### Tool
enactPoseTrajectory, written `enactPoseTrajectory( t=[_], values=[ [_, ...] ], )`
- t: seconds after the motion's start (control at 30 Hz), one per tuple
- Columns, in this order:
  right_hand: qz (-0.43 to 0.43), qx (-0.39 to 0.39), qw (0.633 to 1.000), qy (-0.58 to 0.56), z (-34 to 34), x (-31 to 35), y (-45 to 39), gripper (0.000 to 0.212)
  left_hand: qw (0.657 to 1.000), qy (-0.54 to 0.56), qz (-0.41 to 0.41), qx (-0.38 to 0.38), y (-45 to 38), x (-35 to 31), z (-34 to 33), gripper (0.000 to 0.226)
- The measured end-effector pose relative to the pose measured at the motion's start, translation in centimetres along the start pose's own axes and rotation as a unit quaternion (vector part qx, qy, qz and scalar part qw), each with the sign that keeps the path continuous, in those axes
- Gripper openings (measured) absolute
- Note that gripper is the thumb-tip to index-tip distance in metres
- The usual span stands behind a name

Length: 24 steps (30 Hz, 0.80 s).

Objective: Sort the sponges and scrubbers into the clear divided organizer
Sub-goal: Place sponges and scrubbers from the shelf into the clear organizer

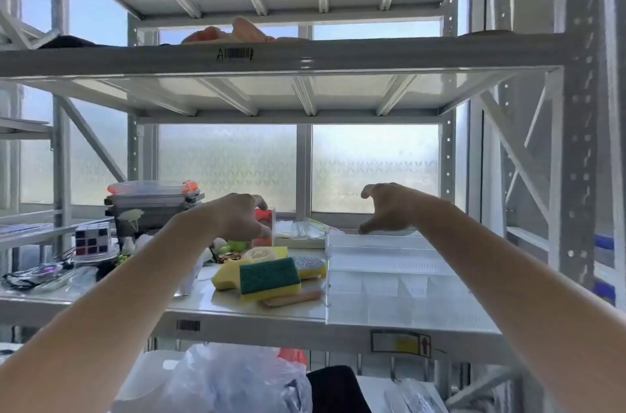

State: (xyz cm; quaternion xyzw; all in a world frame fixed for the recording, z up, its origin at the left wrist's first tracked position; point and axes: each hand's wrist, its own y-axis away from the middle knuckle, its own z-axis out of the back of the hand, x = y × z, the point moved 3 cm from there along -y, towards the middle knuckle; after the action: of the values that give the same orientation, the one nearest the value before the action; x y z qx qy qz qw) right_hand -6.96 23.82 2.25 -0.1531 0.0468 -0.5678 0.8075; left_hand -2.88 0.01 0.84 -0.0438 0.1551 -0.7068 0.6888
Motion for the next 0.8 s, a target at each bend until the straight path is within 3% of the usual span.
enactPoseTrajectory(
  t=[0.33, 0.63, 0.8],
  values=[
    [0.093, 0.070, 0.993, -0.017, -7.5, 6.4, -6.2, 0.088, 0.999, 0.008, 0.025, 0.048, -2.5, 6.0, -4.4, 0.089],
    [0.136, 0.147, 0.980, 0.005, -15.3, 9.9, -10.8, 0.079, 0.993, 0.013, 0.042, 0.105, -5.7, 11.0, -10.7, 0.082],
    [0.182, 0.148, 0.972, 0.005, -16.4, 11.0, -11.4, 0.070, 0.993, 0.055, -0.008, 0.107, -7.8, 12.3, -13.4, 0.073]
  ],
)
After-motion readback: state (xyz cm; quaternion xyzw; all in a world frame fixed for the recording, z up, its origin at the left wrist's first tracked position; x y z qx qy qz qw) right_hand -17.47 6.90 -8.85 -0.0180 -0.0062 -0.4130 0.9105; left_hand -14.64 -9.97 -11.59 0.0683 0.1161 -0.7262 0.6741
